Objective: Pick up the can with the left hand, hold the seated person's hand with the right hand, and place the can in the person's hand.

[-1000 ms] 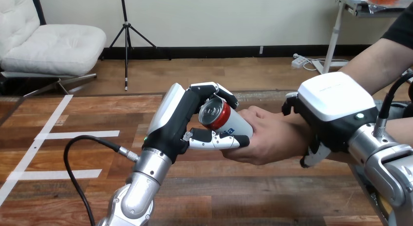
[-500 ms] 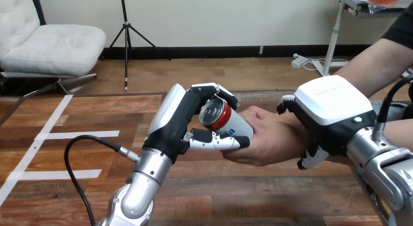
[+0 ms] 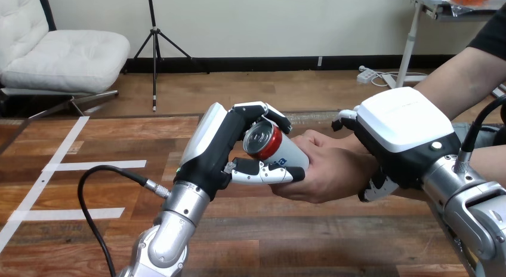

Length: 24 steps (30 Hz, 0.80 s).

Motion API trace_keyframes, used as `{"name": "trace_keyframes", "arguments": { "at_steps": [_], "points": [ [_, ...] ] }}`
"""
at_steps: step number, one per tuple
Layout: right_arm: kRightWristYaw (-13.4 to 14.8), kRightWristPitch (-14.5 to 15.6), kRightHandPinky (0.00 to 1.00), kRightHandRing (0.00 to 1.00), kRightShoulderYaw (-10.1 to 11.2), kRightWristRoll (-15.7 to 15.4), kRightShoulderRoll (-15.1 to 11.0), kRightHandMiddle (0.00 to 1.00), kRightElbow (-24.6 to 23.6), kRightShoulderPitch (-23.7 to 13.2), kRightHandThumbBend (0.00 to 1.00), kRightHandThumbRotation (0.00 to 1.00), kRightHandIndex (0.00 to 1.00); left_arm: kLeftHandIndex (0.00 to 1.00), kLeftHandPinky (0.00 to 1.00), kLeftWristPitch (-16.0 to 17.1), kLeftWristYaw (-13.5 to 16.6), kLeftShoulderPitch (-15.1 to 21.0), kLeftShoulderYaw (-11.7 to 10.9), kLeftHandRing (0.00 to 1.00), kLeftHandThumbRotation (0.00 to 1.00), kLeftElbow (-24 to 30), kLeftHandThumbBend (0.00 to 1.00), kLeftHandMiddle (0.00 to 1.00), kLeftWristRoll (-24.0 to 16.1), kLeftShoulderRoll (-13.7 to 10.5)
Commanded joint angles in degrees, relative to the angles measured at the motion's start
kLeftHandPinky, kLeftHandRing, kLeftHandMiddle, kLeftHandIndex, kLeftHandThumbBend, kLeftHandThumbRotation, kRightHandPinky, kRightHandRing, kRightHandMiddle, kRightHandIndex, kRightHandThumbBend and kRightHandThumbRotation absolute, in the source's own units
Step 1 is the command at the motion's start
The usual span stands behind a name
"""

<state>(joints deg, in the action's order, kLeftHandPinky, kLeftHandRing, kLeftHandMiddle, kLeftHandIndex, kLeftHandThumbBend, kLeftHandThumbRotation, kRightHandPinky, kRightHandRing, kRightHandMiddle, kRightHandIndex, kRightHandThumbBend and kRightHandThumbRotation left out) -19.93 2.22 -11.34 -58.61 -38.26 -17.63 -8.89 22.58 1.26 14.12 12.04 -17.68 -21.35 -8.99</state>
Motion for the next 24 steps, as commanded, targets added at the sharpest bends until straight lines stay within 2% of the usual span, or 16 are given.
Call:
{"name": "trace_keyframes", "arguments": {
  "at_steps": [1, 9, 17, 24],
  "points": [
    [2.0, 0.2, 0.68, 0.75, 1.8, 0.6, 1.2, 0.76, -1.7, -0.9, 0.94, 0.0, 0.77, 0.56, 0.36, -1.8, 0.2, 2.2, -0.9, 0.42, 0.0, 2.4, 0.69, 0.51, -2.2, -2.5],
    [2.9, -0.3, 0.68, 0.75, 2.4, 1.5, 1.4, 0.77, -2.9, -0.2, 0.93, 0.0, 0.77, 0.61, 0.4, -2.5, 2.3, 1.7, -0.4, 0.49, 0.0, 3.8, 0.71, 0.58, -6.9, -3.1],
    [2.8, 0.1, 0.68, 0.76, 2.9, 2.1, 1.5, 0.77, -4.8, 0.8, 0.92, 0.0, 0.76, 0.65, 0.44, -4.1, 2.8, 0.1, -0.4, 0.55, 0.0, 6.6, 0.74, 0.62, -8.8, -2.7],
    [4.0, 0.0, 0.68, 0.76, 3.6, 2.5, 2.0, 0.78, -6.3, 2.2, 0.91, 0.0, 0.76, 0.67, 0.48, -3.9, 3.8, -1.3, -0.4, 0.59, 0.0, 8.3, 0.75, 0.64, -9.9, -2.8]
  ]
}}
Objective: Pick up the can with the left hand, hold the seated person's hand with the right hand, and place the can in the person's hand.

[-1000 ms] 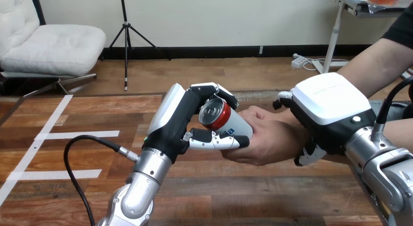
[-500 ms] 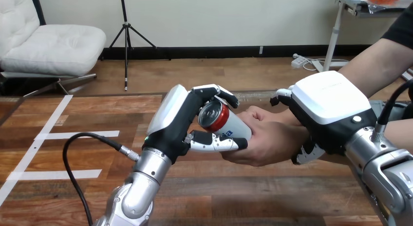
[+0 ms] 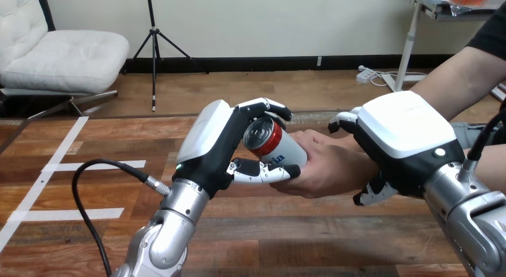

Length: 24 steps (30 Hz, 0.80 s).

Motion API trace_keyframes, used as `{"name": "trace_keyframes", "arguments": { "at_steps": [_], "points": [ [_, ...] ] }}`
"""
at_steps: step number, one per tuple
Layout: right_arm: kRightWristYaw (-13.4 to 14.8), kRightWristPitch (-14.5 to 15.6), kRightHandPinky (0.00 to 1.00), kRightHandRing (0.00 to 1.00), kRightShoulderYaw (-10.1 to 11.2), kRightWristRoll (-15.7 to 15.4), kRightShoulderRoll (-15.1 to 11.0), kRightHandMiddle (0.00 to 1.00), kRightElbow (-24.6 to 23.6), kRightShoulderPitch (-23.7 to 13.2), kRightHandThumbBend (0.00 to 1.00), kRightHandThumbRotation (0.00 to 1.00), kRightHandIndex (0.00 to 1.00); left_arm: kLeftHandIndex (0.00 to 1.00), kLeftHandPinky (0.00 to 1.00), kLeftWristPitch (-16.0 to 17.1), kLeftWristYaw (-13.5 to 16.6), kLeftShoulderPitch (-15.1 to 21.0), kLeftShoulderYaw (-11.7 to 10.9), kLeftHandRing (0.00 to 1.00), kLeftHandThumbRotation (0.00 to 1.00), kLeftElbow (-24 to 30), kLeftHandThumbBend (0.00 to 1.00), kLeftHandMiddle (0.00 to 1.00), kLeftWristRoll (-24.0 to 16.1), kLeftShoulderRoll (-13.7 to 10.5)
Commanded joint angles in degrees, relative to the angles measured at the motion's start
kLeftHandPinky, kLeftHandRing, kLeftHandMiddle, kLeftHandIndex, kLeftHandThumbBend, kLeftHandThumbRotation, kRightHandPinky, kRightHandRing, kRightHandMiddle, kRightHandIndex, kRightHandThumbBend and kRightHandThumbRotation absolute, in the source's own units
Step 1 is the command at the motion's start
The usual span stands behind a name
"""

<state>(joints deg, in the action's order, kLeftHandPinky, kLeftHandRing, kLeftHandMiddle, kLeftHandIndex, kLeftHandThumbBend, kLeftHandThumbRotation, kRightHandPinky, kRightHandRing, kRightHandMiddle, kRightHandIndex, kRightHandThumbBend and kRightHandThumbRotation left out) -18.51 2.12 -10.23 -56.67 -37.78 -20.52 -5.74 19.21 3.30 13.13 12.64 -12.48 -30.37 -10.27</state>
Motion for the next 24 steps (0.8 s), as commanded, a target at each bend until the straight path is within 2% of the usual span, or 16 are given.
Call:
{"name": "trace_keyframes", "arguments": {
  "at_steps": [1, 11, 24],
  "points": [
    [3.0, -0.1, 0.68, 0.76, 2.6, 0.6, 1.5, 0.78, -3.5, -0.8, 0.92, 0.0, 0.76, 0.68, 0.48, -0.6, 1.7, -0.5, -1.0, 0.59, 0.0, 3.3, 0.75, 0.65, -0.9, -1.5],
    [4.6, -0.6, 0.67, 0.74, 3.2, 0.7, 1.6, 0.76, -4.4, -0.2, 0.93, 0.0, 0.74, 0.68, 0.5, -0.9, 1.7, -1.3, -1.2, 0.61, 0.0, 4.8, 0.74, 0.67, -0.8, -1.6],
    [5.6, -1.5, 0.65, 0.73, 3.7, 0.6, 2.2, 0.75, -5.0, 0.6, 0.96, 0.0, 0.72, 0.68, 0.52, -0.7, 3.4, -2.5, -1.3, 0.62, 0.0, 5.0, 0.74, 0.68, -2.1, -1.6]
  ]
}}
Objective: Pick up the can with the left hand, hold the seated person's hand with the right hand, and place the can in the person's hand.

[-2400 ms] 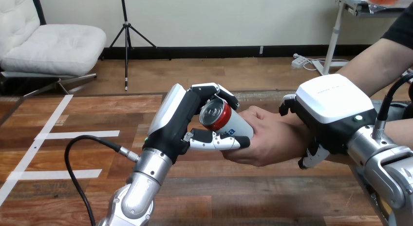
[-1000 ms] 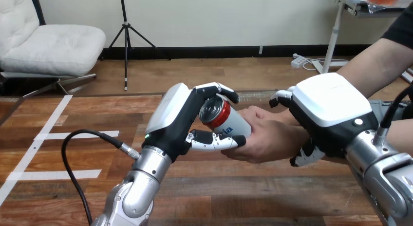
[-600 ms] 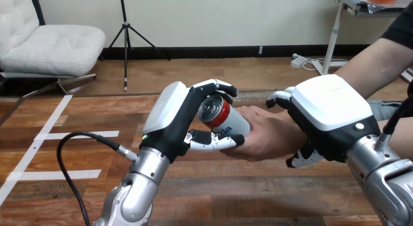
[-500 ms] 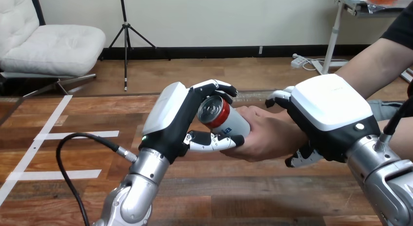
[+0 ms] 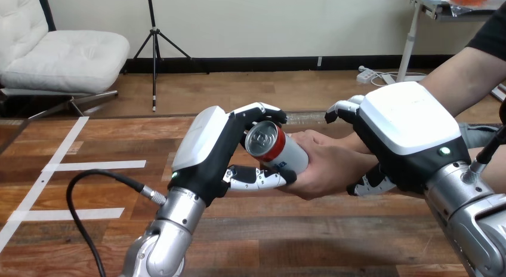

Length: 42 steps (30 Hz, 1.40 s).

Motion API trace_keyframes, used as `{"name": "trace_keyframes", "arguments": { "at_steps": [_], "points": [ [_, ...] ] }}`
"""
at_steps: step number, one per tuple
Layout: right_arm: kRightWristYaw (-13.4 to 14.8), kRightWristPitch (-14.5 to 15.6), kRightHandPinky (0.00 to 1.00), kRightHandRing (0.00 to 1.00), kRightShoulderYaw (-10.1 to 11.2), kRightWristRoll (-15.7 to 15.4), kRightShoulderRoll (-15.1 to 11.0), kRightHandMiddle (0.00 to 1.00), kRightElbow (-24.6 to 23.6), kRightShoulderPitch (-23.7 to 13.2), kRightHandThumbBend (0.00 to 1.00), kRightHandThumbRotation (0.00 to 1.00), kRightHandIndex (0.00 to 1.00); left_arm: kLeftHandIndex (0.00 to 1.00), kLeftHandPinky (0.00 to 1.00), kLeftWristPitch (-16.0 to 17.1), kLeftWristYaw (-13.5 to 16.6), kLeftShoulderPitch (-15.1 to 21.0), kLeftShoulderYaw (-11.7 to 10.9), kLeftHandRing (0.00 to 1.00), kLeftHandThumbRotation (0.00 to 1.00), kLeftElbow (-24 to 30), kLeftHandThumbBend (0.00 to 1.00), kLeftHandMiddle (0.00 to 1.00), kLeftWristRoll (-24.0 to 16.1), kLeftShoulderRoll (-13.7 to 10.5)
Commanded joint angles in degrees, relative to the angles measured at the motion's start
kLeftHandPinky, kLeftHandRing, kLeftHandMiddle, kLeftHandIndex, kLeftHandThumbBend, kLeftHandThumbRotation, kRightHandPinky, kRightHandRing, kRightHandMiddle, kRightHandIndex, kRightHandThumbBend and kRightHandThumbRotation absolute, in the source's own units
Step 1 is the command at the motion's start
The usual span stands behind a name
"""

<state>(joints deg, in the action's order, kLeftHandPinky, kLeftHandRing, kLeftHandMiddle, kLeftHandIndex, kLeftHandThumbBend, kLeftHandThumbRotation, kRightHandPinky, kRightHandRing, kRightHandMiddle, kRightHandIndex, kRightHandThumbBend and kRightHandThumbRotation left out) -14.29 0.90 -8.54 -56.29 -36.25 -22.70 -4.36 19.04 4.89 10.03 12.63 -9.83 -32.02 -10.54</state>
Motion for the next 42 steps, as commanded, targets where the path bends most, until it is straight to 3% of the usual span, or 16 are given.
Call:
{"name": "trace_keyframes", "arguments": {
  "at_steps": [1, 18, 27, 32, 42],
  "points": [
    [1.3, -0.2, 0.65, 0.73, 2.0, 0.3, 0.7, 0.75, -2.9, -0.6, 0.95, 0.0, 0.73, 0.68, 0.52, -0.5, 1.9, 0.5, -1.3, 0.62, 0.0, 2.3, 0.74, 0.68, -0.4, -1.3],
    [2.6, -1.3, 0.65, 0.73, 2.3, 2.0, 2.0, 0.75, -4.5, 1.4, 0.94, 0.0, 0.73, 0.74, 0.56, -0.7, 2.4, -0.4, -1.0, 0.67, 0.0, 1.6, 0.74, 0.73, -0.2, -1.6],
    [2.6, -1.5, 0.66, 0.74, 2.4, 2.4, 2.8, 0.77, -5.6, 2.0, 0.92, 0.0, 0.74, 0.81, 0.61, 0.0, 2.7, -1.1, -1.4, 0.74, 0.03, 1.4, 0.76, 0.81, 0.4, -1.9],
    [4.8, -2.5, 0.66, 0.75, 2.3, 2.3, 3.4, 0.77, -5.0, 2.5, 0.9, 0.0, 0.74, 0.86, 0.65, -0.1, 2.3, -1.7, -1.5, 0.8, 0.06, 1.6, 0.78, 0.86, 1.0, -2.0],
    [5.5, -3.4, 0.65, 0.75, 2.3, 3.4, 4.3, 0.77, -5.2, 3.2, 0.91, 0.0, 0.74, 0.93, 0.74, 0.0, 2.5, -2.9, -1.7, 0.89, 0.16, 2.0, 0.81, 0.93, 1.3, -1.8]
  ]
}}
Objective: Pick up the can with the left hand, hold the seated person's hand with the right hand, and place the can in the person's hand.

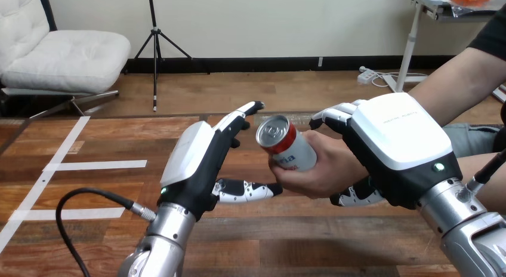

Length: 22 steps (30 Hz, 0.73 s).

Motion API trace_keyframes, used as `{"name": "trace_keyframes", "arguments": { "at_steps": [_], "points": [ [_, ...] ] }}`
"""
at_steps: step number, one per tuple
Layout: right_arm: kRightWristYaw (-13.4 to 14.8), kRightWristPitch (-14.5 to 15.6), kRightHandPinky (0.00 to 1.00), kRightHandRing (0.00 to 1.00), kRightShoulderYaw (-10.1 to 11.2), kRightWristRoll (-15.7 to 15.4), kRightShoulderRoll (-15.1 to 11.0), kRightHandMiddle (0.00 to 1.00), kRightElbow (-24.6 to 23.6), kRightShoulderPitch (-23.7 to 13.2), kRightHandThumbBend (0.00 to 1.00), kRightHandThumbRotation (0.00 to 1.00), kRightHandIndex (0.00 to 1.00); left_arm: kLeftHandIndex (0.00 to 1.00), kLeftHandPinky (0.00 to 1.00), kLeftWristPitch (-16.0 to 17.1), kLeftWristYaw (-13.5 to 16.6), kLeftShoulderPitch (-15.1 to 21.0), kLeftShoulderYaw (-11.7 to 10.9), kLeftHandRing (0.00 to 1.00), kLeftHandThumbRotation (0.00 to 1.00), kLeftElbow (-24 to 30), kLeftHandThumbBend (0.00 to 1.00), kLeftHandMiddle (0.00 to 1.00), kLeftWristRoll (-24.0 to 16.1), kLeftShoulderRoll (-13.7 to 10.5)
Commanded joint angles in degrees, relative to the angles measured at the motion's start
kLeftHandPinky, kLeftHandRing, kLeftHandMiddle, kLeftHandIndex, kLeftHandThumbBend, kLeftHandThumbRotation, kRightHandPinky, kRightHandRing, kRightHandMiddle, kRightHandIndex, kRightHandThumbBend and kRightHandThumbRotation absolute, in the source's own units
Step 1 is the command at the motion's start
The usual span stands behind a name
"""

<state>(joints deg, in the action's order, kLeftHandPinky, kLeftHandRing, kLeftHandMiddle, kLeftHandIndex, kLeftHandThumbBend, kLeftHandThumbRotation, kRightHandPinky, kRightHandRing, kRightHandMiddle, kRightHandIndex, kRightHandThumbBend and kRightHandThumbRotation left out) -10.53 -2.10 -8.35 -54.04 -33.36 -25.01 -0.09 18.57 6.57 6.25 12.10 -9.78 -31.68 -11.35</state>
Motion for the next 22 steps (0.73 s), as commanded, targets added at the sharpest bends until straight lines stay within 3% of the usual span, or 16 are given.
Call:
{"name": "trace_keyframes", "arguments": {
  "at_steps": [1, 8, 12, 16, 22],
  "points": [
    [1.6, -0.3, 0.65, 0.75, 2.1, 1.2, 1.4, 0.77, -3.0, -1.1, 0.9, 0.0, 0.74, 0.93, 0.74, 0.5, 1.0, 0.7, -1.2, 0.9, 0.17, 2.0, 0.82, 0.93, 0.9, -0.9],
    [2.9, -1.3, 0.64, 0.74, 2.3, 2.0, 1.9, 0.77, -3.2, -0.3, 0.89, 0.0, 0.73, 0.92, 0.76, 2.7, 3.4, -0.7, -1.7, 0.88, 0.2, 1.7, 0.84, 0.92, 2.1, 0.0],
    [4.1, -1.3, 0.64, 0.74, 2.4, 2.3, 3.0, 0.76, -3.6, 0.3, 0.89, 0.0, 0.73, 0.89, 0.75, 6.2, 4.5, -2.0, -2.5, 0.86, 0.16, 1.1, 0.85, 0.9, 6.2, 1.4],
    [5.8, -1.5, 0.63, 0.73, 2.6, 3.0, 4.4, 0.75, -3.7, 0.8, 0.91, 0.0, 0.71, 0.85, 0.73, 8.7, 5.7, -3.0, -3.3, 0.82, 0.12, 0.7, 0.81, 0.86, 10.0, 3.2],
    [8.4, -2.0, 0.62, 0.72, 2.3, 3.3, 6.1, 0.74, -3.4, 1.9, 0.93, 0.0, 0.7, 0.81, 0.69, 11.6, 8.6, -4.4, -4.0, 0.78, 0.09, -0.2, 0.73, 0.82, 11.7, 5.1]
  ]
}}
